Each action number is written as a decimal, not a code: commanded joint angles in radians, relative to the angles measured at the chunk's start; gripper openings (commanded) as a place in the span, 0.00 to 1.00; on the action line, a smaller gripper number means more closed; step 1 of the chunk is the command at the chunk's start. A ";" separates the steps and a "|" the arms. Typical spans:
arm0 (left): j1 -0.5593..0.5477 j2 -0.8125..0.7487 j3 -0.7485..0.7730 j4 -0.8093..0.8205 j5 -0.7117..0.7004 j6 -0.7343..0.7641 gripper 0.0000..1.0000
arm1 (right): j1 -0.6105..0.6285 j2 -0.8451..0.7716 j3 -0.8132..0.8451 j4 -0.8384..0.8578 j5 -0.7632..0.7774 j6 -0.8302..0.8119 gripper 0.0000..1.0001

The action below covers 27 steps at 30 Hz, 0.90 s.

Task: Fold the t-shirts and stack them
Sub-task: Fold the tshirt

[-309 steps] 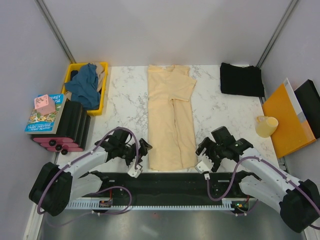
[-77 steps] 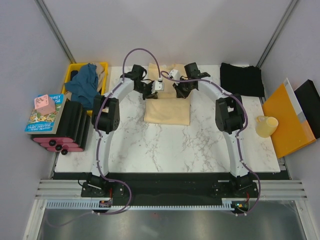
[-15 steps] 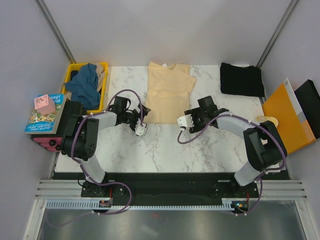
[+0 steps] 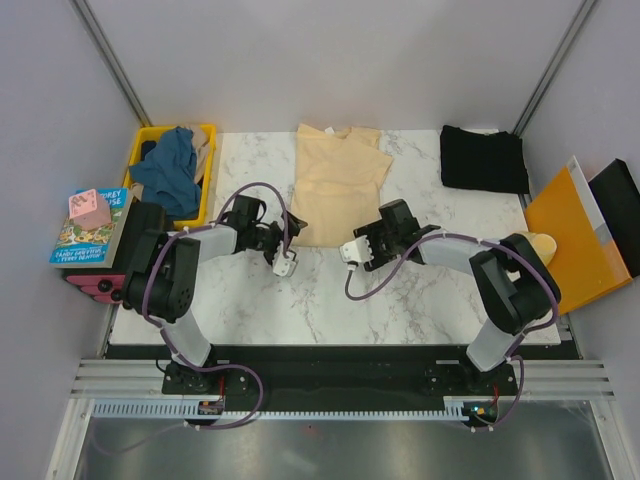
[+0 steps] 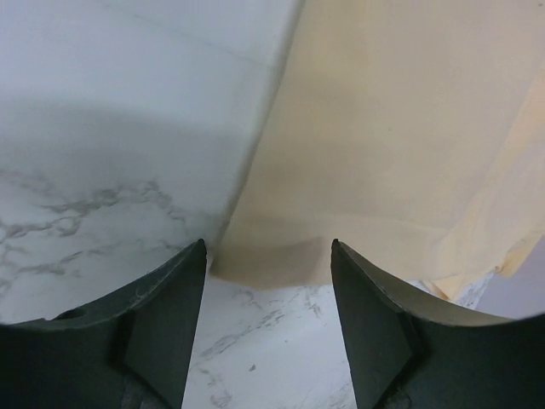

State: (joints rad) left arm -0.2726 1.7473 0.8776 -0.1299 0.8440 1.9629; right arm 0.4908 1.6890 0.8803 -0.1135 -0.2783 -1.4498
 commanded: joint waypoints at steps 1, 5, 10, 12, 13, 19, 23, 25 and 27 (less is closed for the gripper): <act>-0.007 0.035 0.017 -0.043 -0.016 0.111 0.98 | 0.008 0.066 0.008 0.087 0.019 0.069 0.68; -0.007 0.067 0.034 -0.031 -0.034 0.099 0.89 | 0.009 0.095 0.012 0.106 0.036 0.075 0.67; -0.014 0.121 0.063 -0.007 -0.063 0.074 0.59 | 0.009 0.113 0.020 0.104 0.047 0.085 0.64; -0.020 0.136 0.072 0.003 -0.072 0.064 0.54 | 0.008 0.118 0.023 0.106 0.045 0.088 0.59; -0.020 0.150 0.081 0.006 -0.083 0.056 0.52 | 0.008 0.124 0.025 0.104 0.045 0.086 0.56; -0.033 0.155 0.101 0.003 -0.118 0.034 0.23 | 0.008 0.140 0.055 0.057 0.054 0.088 0.21; -0.033 0.107 0.109 -0.062 -0.112 0.028 0.02 | 0.011 0.115 0.091 -0.030 0.039 0.104 0.00; -0.034 0.078 0.133 -0.172 -0.103 0.016 0.02 | 0.012 0.088 0.132 -0.130 0.015 0.118 0.00; -0.036 0.029 0.167 -0.279 -0.091 -0.010 0.02 | 0.012 0.066 0.187 -0.195 -0.005 0.163 0.00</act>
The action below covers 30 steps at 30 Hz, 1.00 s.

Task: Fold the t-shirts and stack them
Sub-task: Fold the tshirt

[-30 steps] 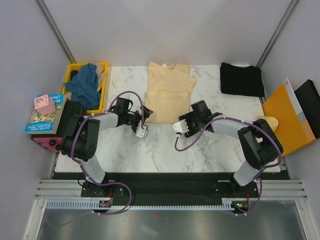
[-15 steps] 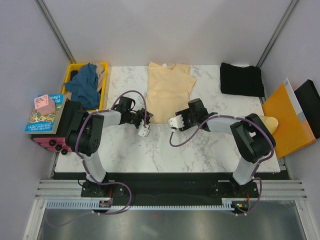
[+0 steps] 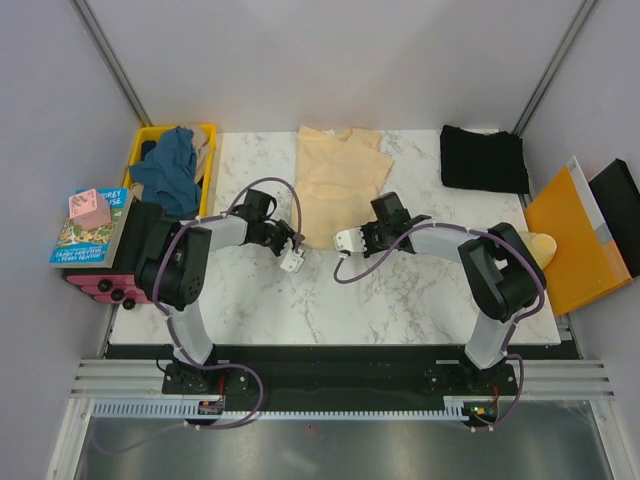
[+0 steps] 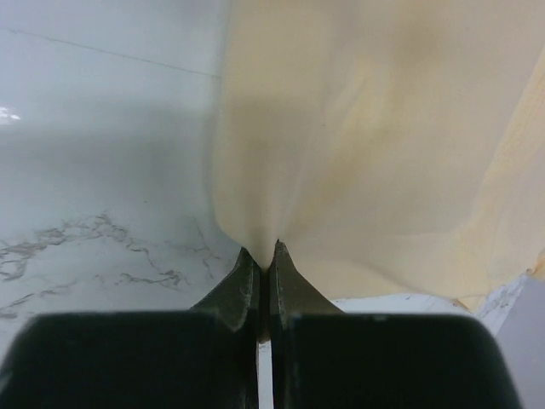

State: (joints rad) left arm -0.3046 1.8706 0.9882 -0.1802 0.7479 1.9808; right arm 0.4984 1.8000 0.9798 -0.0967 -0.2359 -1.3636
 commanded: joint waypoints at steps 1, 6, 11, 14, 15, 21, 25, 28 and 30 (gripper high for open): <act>-0.004 -0.109 0.070 -0.278 0.011 -0.055 0.02 | 0.005 -0.056 0.112 -0.310 -0.074 0.086 0.00; -0.011 -0.207 0.168 -0.459 0.045 -0.227 0.02 | 0.002 -0.074 0.287 -0.595 -0.166 0.188 0.00; -0.045 -0.320 0.150 -0.565 0.048 -0.378 0.02 | 0.002 -0.143 0.324 -0.742 -0.226 0.222 0.00; -0.077 -0.412 0.112 -0.623 0.050 -0.428 0.02 | 0.003 -0.175 0.364 -0.877 -0.259 0.221 0.00; -0.085 -0.431 0.103 -0.642 0.044 -0.447 0.02 | 0.005 -0.197 0.370 -0.932 -0.267 0.221 0.00; -0.099 -0.585 0.067 -0.782 0.114 -0.445 0.02 | 0.037 -0.338 0.349 -1.054 -0.293 0.236 0.00; -0.100 -0.588 0.066 -0.769 0.105 -0.405 0.02 | 0.042 -0.364 0.333 -1.040 -0.261 0.239 0.00; -0.097 -0.483 0.151 -0.752 0.079 -0.392 0.02 | 0.042 -0.320 0.365 -0.994 -0.215 0.265 0.00; -0.085 -0.373 0.260 -0.737 0.068 -0.401 0.02 | 0.040 -0.280 0.391 -0.945 -0.182 0.271 0.00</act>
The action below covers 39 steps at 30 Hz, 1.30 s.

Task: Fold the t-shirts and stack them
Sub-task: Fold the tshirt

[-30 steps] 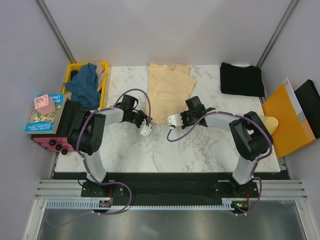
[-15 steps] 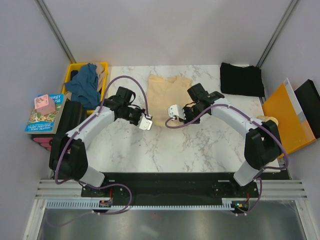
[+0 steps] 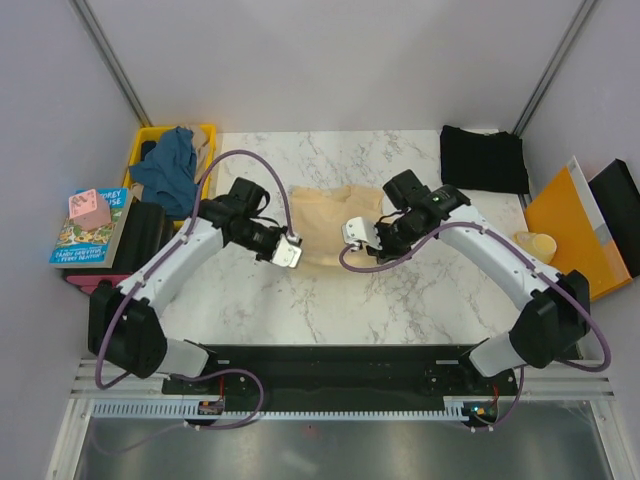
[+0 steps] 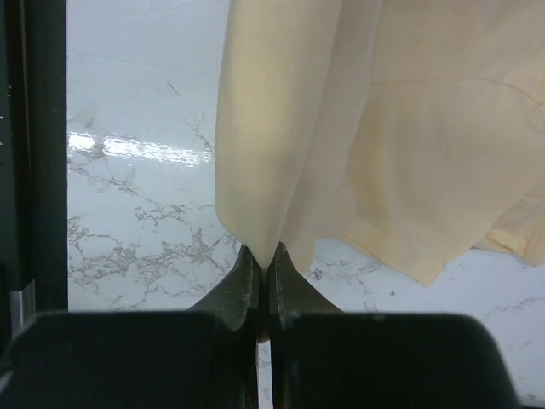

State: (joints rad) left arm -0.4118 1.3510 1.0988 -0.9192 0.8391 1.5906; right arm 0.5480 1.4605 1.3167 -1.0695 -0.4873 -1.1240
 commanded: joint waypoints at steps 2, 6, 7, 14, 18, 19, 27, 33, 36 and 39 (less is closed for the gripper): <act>0.040 0.219 0.269 0.008 -0.028 -0.012 0.02 | -0.014 0.099 0.070 0.061 0.122 0.029 0.00; 0.074 0.428 0.467 0.026 -0.048 -0.007 0.02 | -0.036 0.158 0.102 0.147 0.179 0.021 0.00; 0.082 0.460 0.507 0.031 -0.044 -0.012 0.02 | -0.042 0.167 0.113 0.157 0.187 0.021 0.00; 0.102 0.580 0.700 0.031 -0.029 -0.009 0.02 | -0.115 0.271 0.225 0.243 0.240 0.006 0.00; 0.102 0.603 0.699 0.039 -0.034 -0.006 0.02 | -0.138 0.349 0.303 0.261 0.262 -0.002 0.00; 0.103 0.609 0.701 0.040 -0.037 -0.006 0.02 | -0.140 0.362 0.312 0.269 0.266 -0.003 0.00; 0.103 0.691 0.714 0.094 -0.089 -0.023 0.02 | -0.146 0.488 0.395 0.339 0.283 0.001 0.07; 0.122 0.744 0.722 0.151 -0.124 -0.055 0.02 | -0.146 0.540 0.424 0.405 0.292 0.024 0.07; 0.128 0.770 0.728 0.200 -0.141 -0.084 0.02 | -0.148 0.563 0.432 0.437 0.306 0.033 0.09; 0.131 0.797 0.734 0.262 -0.166 -0.113 0.02 | -0.145 0.578 0.427 0.480 0.322 0.050 0.20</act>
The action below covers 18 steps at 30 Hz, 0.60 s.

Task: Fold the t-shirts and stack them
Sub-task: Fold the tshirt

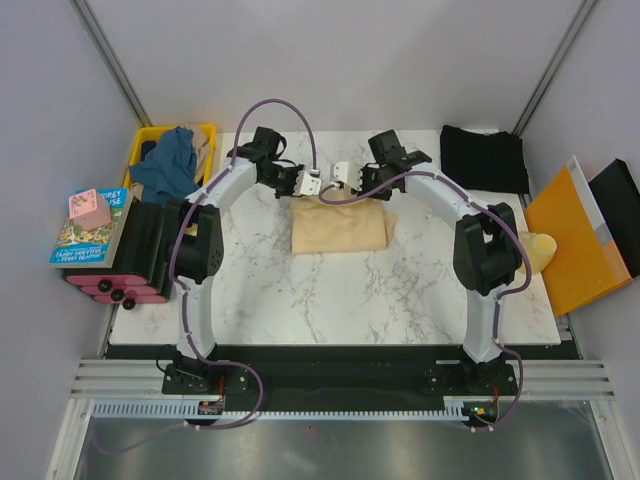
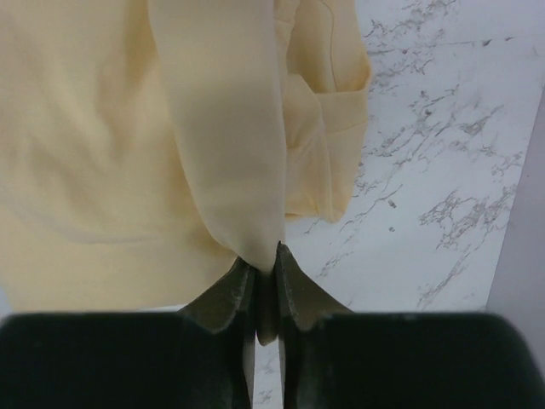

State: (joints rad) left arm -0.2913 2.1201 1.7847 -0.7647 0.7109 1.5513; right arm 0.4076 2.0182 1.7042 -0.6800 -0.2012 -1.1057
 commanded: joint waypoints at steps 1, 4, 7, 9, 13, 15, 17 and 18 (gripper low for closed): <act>0.011 0.034 0.047 0.126 -0.045 -0.085 0.02 | -0.007 0.025 0.032 0.103 0.042 0.044 0.24; 0.009 0.058 0.033 0.247 -0.099 -0.152 0.37 | -0.004 0.024 -0.001 0.204 0.108 0.082 0.47; 0.007 0.049 -0.039 0.439 -0.172 -0.247 0.61 | 0.003 0.005 -0.075 0.347 0.195 0.135 0.61; 0.007 0.014 -0.103 0.631 -0.240 -0.321 0.78 | 0.013 -0.012 -0.124 0.488 0.285 0.171 0.66; 0.011 -0.080 -0.310 0.829 -0.261 -0.349 0.90 | 0.030 -0.052 -0.256 0.735 0.529 0.194 0.68; 0.011 -0.126 -0.349 0.837 -0.242 -0.350 0.91 | 0.030 -0.052 -0.252 0.769 0.562 0.216 0.67; 0.007 -0.159 -0.396 0.878 -0.235 -0.374 0.91 | 0.023 -0.067 -0.247 0.745 0.540 0.242 0.52; 0.004 -0.175 -0.430 0.902 -0.232 -0.387 0.91 | 0.023 -0.068 -0.238 0.729 0.534 0.269 0.44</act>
State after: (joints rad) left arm -0.2829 2.0811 1.4181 -0.0502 0.4778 1.2572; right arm 0.4309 2.0338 1.4460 -0.0795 0.2440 -0.9314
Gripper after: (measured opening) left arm 0.911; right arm 0.560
